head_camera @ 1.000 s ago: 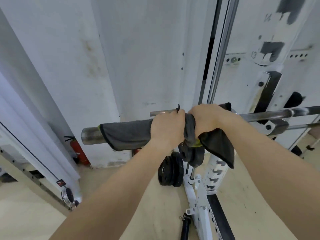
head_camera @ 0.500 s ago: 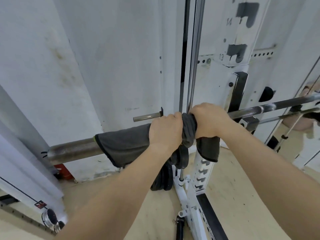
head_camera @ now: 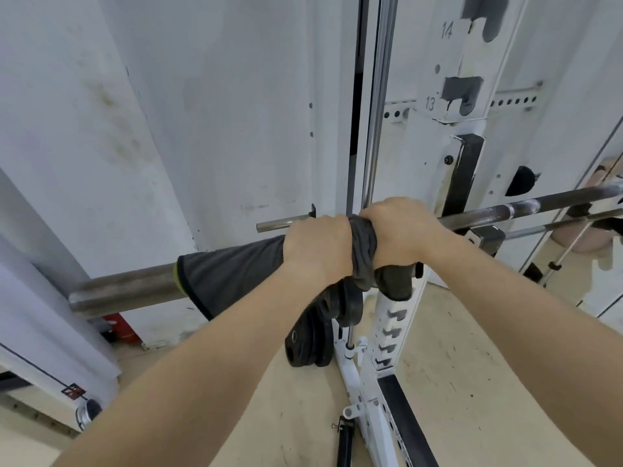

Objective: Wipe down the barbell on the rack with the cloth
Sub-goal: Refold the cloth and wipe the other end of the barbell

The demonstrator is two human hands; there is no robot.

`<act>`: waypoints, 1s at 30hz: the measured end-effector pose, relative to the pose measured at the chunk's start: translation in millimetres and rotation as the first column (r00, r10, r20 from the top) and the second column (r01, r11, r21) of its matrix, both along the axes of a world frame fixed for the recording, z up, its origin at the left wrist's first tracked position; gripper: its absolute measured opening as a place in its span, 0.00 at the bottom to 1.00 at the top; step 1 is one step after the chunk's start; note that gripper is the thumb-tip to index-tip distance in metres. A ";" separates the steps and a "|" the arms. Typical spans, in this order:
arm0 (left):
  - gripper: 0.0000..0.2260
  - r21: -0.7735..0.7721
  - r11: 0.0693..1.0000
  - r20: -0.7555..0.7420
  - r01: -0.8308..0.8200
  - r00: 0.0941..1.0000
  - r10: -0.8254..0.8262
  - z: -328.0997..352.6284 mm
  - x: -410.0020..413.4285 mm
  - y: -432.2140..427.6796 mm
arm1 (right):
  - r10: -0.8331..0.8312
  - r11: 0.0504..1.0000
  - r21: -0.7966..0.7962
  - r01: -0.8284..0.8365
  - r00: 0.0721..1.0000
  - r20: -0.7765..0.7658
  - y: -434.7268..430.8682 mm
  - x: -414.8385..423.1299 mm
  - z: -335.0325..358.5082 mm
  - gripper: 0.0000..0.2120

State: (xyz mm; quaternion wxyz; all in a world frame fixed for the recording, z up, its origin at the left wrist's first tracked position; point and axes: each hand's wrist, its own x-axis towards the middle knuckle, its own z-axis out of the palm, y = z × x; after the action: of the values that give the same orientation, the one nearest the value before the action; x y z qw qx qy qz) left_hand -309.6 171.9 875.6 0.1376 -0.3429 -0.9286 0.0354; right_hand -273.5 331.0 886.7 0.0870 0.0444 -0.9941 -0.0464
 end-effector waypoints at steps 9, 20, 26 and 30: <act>0.13 -0.048 0.996 0.520 0.075 0.853 -0.039 22.1 -24.7 8.2 | 0.050 0.997 0.068 -0.038 0.979 -0.197 -0.6 8.8 -12.6 0.15; 0.12 0.122 0.989 -0.187 0.087 0.980 -0.063 -15.0 7.2 -38.6 | 0.003 0.978 0.208 -0.020 0.997 0.080 -44.5 4.1 18.3 0.16; 0.15 0.132 0.987 -0.094 -0.096 0.990 0.109 -6.1 -8.4 -158.7 | 0.170 0.985 0.024 -0.169 0.984 -0.057 -157.6 -10.9 3.1 0.12; 0.18 0.028 0.986 0.018 -0.163 0.987 0.162 9.9 -11.9 -225.7 | 0.251 0.968 0.005 -0.252 0.964 -0.092 -220.6 -23.7 -2.5 0.13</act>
State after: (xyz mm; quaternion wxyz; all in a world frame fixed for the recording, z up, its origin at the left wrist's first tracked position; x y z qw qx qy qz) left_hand -321.5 -53.9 885.5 0.1321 -0.2642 -0.9549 0.0301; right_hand -297.2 110.4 884.2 0.1381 0.1677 -0.9756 -0.0334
